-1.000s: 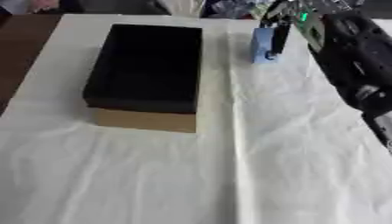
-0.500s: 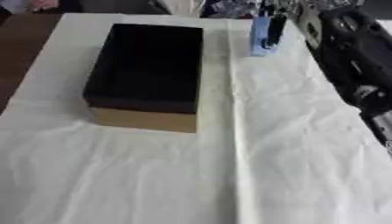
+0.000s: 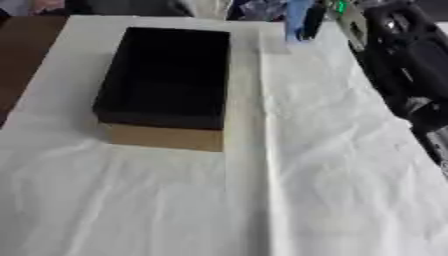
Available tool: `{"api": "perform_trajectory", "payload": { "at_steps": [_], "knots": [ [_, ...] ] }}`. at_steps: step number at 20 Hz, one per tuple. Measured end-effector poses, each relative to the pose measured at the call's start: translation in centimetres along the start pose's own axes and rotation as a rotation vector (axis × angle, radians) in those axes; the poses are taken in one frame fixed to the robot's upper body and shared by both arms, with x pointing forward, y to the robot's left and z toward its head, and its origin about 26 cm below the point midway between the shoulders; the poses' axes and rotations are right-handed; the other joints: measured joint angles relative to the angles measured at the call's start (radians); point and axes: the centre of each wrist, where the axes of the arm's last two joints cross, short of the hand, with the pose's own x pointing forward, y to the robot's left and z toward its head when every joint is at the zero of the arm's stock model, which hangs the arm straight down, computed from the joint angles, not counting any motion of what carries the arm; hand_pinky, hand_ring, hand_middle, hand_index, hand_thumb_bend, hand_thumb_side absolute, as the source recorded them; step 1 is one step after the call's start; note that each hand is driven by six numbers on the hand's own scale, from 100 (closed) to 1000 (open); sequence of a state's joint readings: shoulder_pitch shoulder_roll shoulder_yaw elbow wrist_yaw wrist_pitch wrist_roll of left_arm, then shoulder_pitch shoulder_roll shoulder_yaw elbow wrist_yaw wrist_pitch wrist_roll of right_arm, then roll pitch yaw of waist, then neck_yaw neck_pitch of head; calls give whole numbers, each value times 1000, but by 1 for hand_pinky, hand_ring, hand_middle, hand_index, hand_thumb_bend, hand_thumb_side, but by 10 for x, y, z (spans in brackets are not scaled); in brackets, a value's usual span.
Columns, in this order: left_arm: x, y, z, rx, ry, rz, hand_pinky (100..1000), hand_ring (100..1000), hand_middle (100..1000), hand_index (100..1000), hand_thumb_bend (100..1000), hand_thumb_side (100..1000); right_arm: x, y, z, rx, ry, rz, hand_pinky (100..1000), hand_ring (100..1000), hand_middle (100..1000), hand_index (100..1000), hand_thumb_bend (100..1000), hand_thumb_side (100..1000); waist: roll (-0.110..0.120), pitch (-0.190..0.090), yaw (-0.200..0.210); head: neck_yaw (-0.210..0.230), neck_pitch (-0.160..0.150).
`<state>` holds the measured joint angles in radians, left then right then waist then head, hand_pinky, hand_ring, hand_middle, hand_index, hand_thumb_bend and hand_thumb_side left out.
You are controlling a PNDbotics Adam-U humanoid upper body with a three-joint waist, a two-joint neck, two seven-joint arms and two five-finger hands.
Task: Pick up objects on the table and place them in the box.
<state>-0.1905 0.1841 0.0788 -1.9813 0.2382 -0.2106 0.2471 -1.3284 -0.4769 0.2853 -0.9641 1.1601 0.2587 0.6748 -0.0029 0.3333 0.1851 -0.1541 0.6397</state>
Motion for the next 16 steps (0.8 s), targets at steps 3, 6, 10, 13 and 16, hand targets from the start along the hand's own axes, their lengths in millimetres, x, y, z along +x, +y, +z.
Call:
{"api": "perform_trajectory", "payload": {
  "at_steps": [3, 6, 10, 13, 16],
  "knots": [
    [0, 0, 0, 0, 0, 0, 974, 708, 676, 870, 100, 568, 11, -18, 18, -61, -55, -24, 824, 793, 571, 541, 100, 100, -3, -4, -1, -1, 0],
    [0, 0, 0, 0, 0, 1, 974, 708, 676, 869, 100, 565, 21, -30, 37, -96, -115, -64, 824, 791, 577, 551, 100, 100, -4, -9, -2, -2, 0],
    [0, 0, 0, 1, 0, 2, 974, 708, 676, 869, 100, 565, 34, -40, 63, -111, -203, -115, 825, 792, 582, 561, 100, 100, -5, -11, -5, -2, 0],
    [0, 0, -1, 0, -2, 4, 973, 709, 676, 868, 100, 564, 42, -45, 83, -114, -270, -141, 824, 793, 583, 566, 100, 100, -5, -16, -12, -4, 1],
    [0, 0, -1, 0, -3, 5, 972, 709, 676, 868, 100, 561, 51, -46, 97, -110, -312, -155, 823, 793, 585, 573, 100, 100, -5, -17, -13, -11, 1]
  ]
}}
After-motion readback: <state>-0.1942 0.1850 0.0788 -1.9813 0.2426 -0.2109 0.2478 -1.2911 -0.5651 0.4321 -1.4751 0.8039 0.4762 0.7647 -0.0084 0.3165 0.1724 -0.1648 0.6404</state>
